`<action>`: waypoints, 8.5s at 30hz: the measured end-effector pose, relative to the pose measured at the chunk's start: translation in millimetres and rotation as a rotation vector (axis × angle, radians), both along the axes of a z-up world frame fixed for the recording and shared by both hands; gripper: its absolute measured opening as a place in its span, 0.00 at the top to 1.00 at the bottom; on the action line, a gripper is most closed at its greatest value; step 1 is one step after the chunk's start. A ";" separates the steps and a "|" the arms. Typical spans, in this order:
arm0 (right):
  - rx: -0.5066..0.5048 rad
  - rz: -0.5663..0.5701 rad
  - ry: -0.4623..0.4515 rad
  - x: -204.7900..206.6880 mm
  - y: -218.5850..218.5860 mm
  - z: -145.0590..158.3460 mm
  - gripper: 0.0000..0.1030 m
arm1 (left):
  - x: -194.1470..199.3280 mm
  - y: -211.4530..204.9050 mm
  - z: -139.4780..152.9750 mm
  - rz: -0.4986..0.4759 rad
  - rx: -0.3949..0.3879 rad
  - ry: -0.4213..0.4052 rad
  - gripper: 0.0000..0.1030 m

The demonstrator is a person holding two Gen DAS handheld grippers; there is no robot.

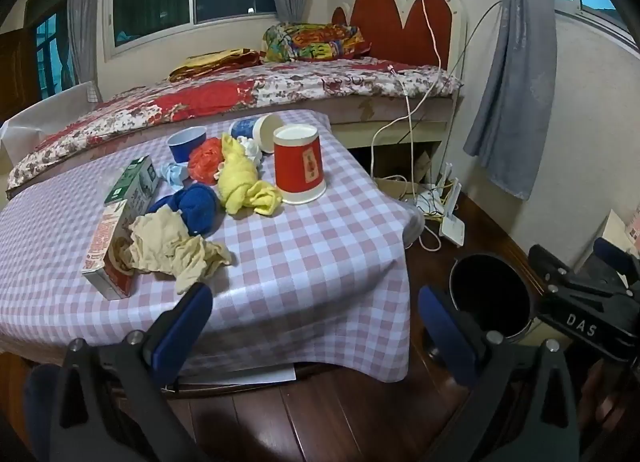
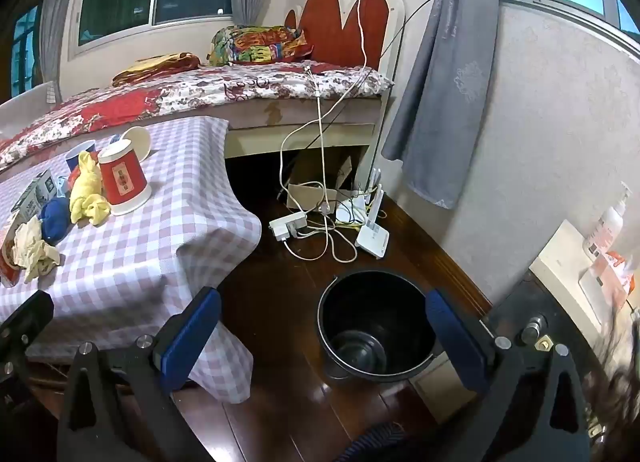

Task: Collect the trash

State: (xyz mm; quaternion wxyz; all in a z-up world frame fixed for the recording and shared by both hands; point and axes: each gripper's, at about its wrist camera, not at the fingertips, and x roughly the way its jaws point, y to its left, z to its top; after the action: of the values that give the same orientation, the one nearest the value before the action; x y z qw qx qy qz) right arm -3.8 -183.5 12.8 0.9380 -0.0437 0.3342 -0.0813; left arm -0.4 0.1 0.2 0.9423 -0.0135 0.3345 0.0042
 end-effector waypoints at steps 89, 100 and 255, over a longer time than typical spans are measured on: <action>0.073 0.026 -0.080 -13.9 -7.5 14.2 0.00 | -2.7 1.8 1.3 0.006 0.002 0.006 0.00; 0.074 0.052 -0.067 -10.2 1.2 8.7 0.00 | -4.0 2.3 -3.1 0.016 -0.001 0.007 0.00; 0.179 -0.085 0.187 115.5 -181.7 -126.4 0.45 | 134.2 -193.3 -92.4 -0.581 -0.156 0.135 0.65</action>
State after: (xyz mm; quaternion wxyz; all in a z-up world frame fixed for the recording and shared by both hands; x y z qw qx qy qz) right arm 111.7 -365.2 -113.6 0.8985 0.0470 0.4277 -0.0864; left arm 133.8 -193.2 -92.2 0.8758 0.0108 0.3856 -0.2901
